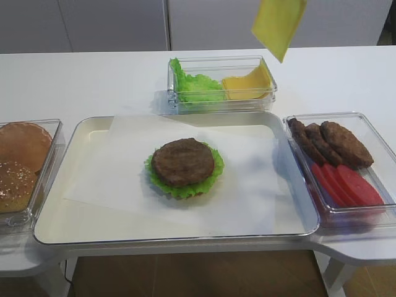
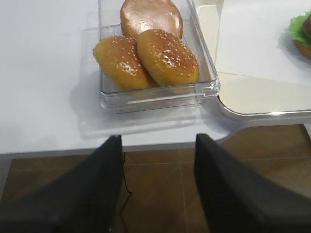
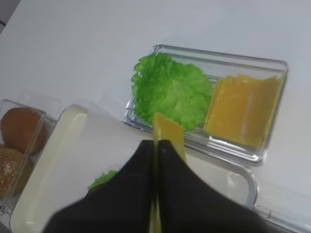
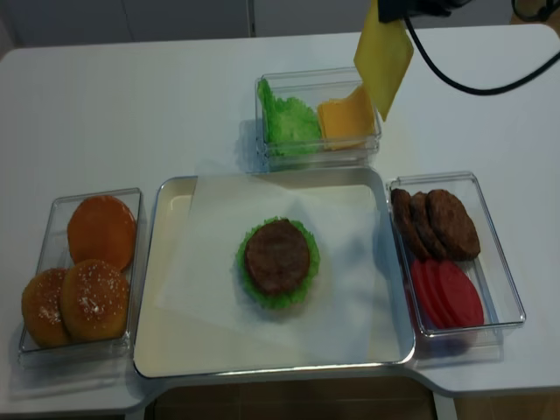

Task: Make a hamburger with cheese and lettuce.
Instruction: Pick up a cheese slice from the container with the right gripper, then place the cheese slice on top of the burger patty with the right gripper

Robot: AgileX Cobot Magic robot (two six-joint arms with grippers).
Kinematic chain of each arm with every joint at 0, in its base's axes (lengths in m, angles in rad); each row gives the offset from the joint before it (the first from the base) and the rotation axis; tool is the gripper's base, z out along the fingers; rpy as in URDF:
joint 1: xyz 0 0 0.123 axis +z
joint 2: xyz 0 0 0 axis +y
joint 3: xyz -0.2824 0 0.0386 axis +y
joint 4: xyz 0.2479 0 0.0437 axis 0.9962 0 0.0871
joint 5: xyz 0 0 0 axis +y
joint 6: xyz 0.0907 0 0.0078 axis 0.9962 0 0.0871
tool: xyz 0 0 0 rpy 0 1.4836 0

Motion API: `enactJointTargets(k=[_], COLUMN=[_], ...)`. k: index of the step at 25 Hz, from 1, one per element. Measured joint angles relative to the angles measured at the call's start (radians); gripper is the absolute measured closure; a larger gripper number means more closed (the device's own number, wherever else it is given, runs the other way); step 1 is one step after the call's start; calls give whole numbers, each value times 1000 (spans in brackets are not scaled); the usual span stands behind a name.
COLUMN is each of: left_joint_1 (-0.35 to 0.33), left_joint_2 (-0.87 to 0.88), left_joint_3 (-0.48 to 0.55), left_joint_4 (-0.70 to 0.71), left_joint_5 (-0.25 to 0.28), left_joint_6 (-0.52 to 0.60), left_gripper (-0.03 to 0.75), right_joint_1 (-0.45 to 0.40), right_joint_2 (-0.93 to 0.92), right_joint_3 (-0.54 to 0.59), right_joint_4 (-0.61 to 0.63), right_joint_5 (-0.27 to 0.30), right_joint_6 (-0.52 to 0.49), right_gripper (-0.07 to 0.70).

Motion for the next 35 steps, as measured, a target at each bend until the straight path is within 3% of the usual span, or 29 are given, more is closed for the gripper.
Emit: enactJointTargets(k=[14, 18, 27, 35], left_joint_1=[0, 0, 0, 0], left_joint_2=[0, 0, 0, 0], left_joint_3=[0, 0, 0, 0], left_joint_4=[0, 0, 0, 0], left_joint_5=[0, 0, 0, 0], left_joint_6=[0, 0, 0, 0], left_gripper=[358, 358, 358, 358], right_joint_1=[226, 318, 461, 493], right_joint_2=[-92, -92, -70, -15], right_joint_3=[239, 290, 309, 310], right_joint_4=[-7, -7, -5, 2], right_joint_5=[-6, -54, -133, -152], right_joint_6=[-4, -4, -6, -14], right_gripper=[627, 627, 627, 627])
